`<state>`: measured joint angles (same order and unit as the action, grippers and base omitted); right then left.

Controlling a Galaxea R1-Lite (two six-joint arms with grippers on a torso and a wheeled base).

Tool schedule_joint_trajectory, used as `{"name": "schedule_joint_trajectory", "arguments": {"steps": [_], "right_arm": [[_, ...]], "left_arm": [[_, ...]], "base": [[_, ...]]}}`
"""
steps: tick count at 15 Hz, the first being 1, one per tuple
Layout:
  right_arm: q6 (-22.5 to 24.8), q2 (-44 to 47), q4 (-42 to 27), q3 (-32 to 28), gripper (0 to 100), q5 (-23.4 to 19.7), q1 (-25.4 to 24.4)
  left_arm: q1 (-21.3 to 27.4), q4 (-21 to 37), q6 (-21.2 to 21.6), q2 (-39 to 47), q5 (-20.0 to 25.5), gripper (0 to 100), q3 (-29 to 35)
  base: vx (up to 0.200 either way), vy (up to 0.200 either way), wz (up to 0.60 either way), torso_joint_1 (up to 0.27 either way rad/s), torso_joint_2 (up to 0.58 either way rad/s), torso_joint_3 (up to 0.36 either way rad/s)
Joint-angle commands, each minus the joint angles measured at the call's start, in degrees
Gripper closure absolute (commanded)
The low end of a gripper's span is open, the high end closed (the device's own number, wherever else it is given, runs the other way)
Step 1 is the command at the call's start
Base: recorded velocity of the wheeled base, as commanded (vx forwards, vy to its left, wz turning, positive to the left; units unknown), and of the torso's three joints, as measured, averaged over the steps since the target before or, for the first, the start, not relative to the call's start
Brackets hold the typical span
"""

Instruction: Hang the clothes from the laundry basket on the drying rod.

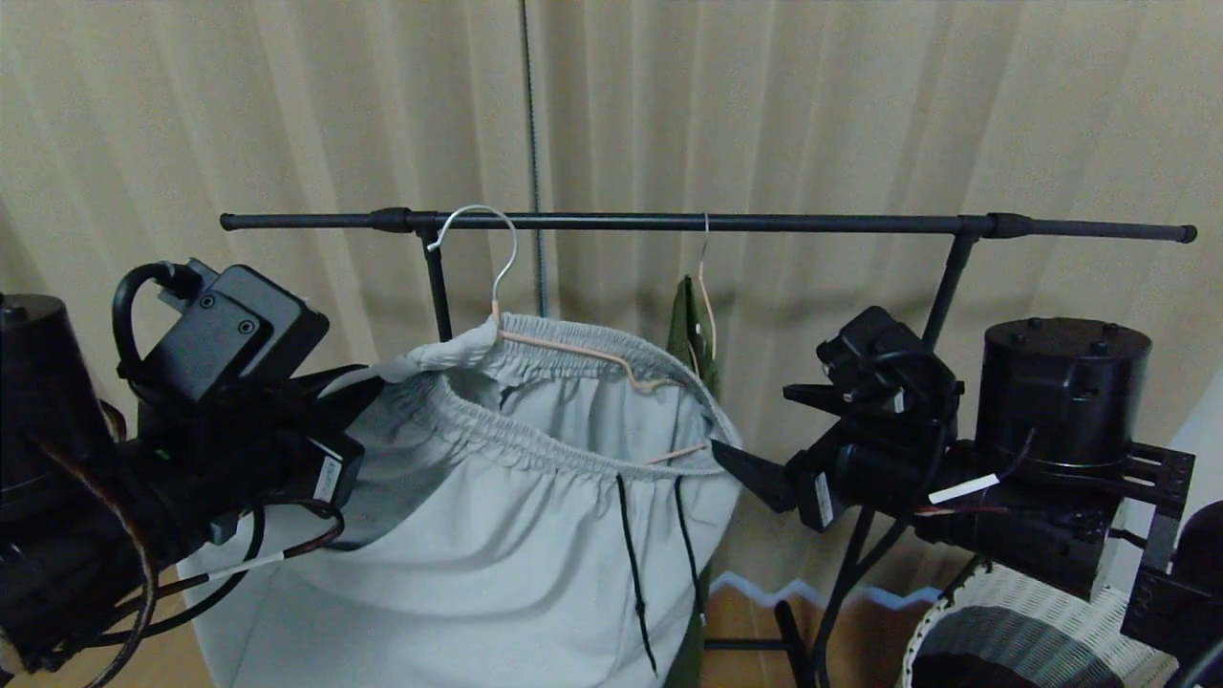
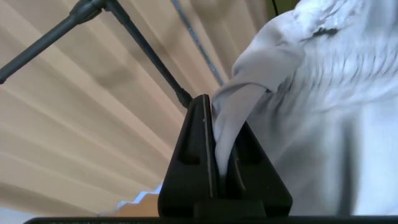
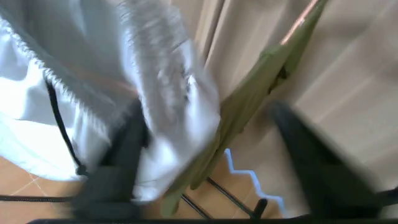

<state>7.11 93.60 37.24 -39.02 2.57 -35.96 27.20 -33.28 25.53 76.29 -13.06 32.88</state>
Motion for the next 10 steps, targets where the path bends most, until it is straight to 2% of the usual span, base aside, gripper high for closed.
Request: {"name": "schedule_joint_trajectory", "arguments": {"steps": [1, 4, 7, 9, 10], "right_arm": [[2.39, -0.35, 0.29, -0.53, 0, -0.2, -0.69], [6.87, 0.09, 0.46, -2.99, 0, -1.25, -1.13], [8.01, 3.26, 0.02, -8.53, 0, -1.25, -1.83], [12.14, 5.37, 0.73, -9.76, 0, -1.25, -1.83], [12.67, 5.54, 0.9, -9.93, 0, -1.25, -1.74]], "left_arm": [[0.84, -0.03, -0.21, 0.88, 0.14, 100, 0.26], [2.07, -0.12, -0.57, 0.88, 0.22, 100, -0.01], [4.97, -0.12, -0.48, 0.88, 0.58, 100, -0.27], [6.73, -0.21, -0.39, 0.88, 1.37, 100, 0.26], [7.26, -0.47, -0.39, 0.97, 1.89, 100, 0.26]], "base": [[0.0, 0.0, 0.0, 0.0, 0.0, 0.0], [0.0, 0.0, 0.0, 0.0, 0.0, 0.0], [0.0, 0.0, 0.0, 0.0, 0.0, 0.0], [0.0, 0.0, 0.0, 0.0, 0.0, 0.0], [0.0, 0.0, 0.0, 0.0, 0.0, 0.0]]}}
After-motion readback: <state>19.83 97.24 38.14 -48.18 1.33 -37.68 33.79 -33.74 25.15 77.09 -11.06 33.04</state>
